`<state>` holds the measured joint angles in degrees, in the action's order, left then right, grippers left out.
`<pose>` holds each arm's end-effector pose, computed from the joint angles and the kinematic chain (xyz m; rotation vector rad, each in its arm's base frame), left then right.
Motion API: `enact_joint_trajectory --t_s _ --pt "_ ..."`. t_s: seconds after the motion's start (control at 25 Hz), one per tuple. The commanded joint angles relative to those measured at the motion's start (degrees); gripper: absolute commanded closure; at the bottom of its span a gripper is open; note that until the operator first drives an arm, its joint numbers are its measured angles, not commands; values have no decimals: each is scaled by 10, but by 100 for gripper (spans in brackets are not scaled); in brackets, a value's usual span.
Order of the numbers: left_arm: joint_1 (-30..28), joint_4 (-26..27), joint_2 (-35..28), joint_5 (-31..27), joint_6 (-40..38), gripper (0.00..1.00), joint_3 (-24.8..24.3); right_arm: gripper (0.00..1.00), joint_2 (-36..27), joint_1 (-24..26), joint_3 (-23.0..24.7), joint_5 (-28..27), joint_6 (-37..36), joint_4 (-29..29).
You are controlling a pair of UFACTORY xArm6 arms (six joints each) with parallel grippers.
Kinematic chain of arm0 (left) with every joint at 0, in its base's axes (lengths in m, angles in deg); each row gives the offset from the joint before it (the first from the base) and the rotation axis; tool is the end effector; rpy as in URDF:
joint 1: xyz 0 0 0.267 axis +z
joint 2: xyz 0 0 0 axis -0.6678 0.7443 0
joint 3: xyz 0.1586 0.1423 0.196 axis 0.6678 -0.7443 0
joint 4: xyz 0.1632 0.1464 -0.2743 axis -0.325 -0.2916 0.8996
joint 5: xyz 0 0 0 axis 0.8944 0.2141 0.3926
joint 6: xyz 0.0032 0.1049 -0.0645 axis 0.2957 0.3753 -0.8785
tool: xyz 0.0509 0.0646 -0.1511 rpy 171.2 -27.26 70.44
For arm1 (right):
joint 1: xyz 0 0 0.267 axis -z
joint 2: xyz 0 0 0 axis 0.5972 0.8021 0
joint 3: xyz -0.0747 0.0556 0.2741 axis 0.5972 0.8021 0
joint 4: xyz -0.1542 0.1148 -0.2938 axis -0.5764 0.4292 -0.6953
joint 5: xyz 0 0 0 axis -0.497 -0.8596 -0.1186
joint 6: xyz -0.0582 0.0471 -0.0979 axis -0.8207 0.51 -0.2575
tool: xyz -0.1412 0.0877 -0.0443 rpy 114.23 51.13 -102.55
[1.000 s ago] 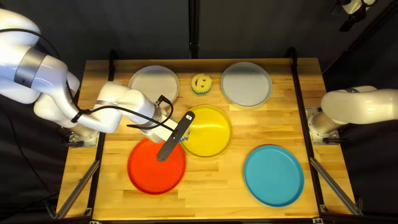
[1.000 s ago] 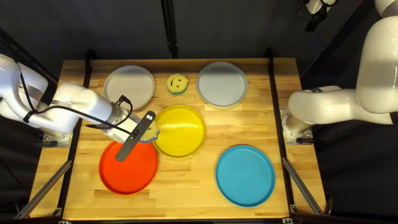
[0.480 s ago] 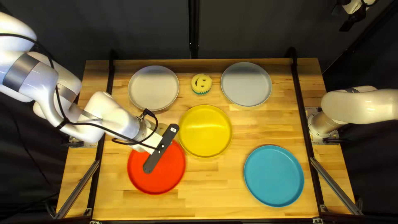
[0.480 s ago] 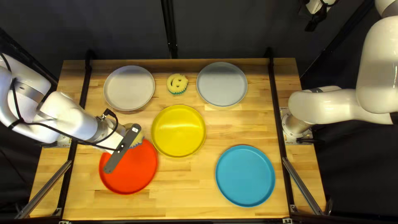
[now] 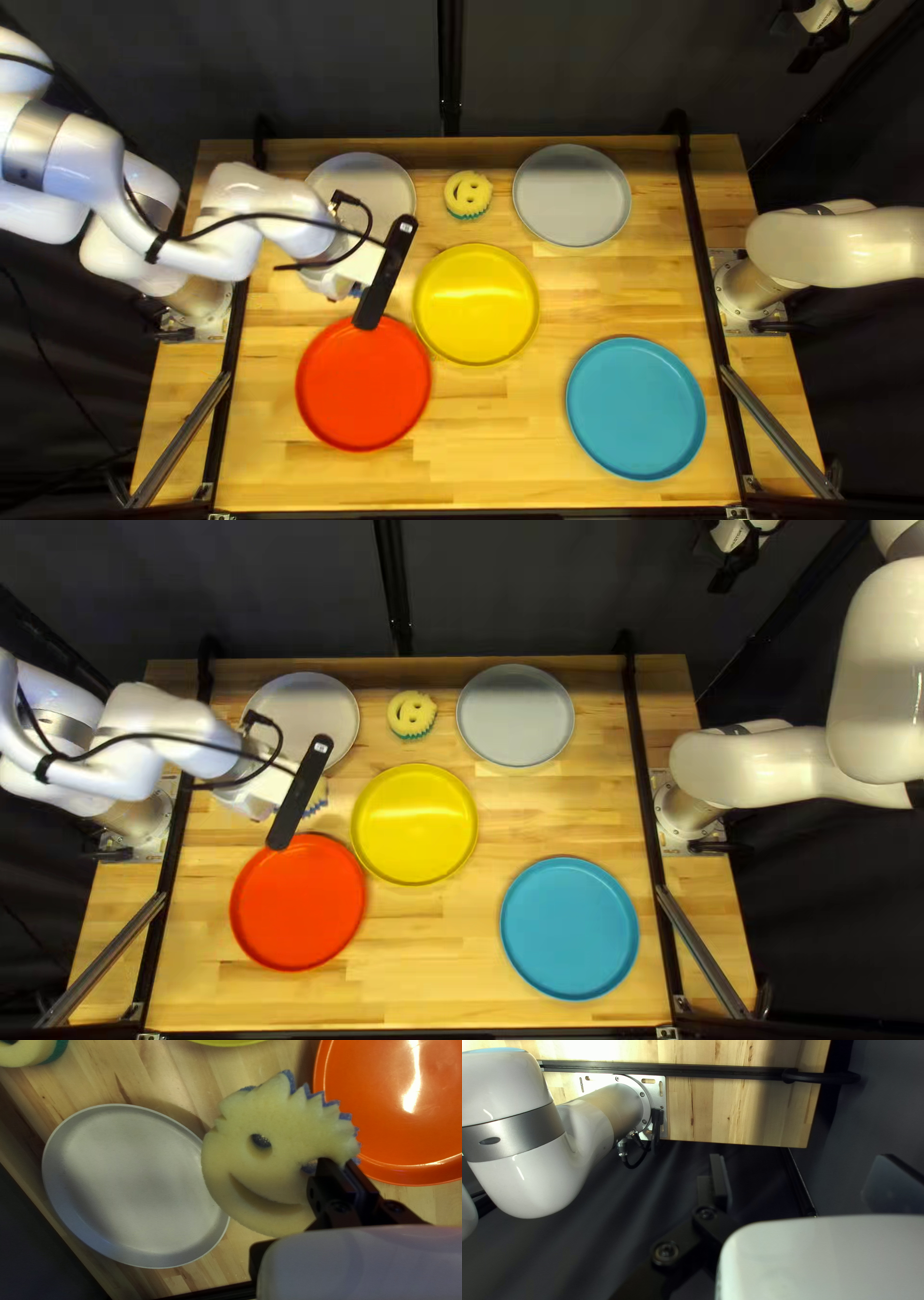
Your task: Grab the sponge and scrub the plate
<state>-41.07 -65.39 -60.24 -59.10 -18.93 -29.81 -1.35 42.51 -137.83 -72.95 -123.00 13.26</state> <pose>0.3509 0.0091 0.1583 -3.0681 0.5336 -0.0600 0.0687 -0.2621 0.3584 -2.9724 -0.0251 -0.0517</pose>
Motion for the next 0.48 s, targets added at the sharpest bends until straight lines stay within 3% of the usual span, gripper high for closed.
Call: enact_joint_trajectory --t_s 0.04,0.24,0.48 --pt "49 11 24 -25 40 100 25 0 0 0 0 0 0 0" --pt "89 26 35 -49 63 100 36 0 0 0 0 0 0 0" --pt "85 35 34 -46 66 100 34 0 0 0 0 0 0 0"
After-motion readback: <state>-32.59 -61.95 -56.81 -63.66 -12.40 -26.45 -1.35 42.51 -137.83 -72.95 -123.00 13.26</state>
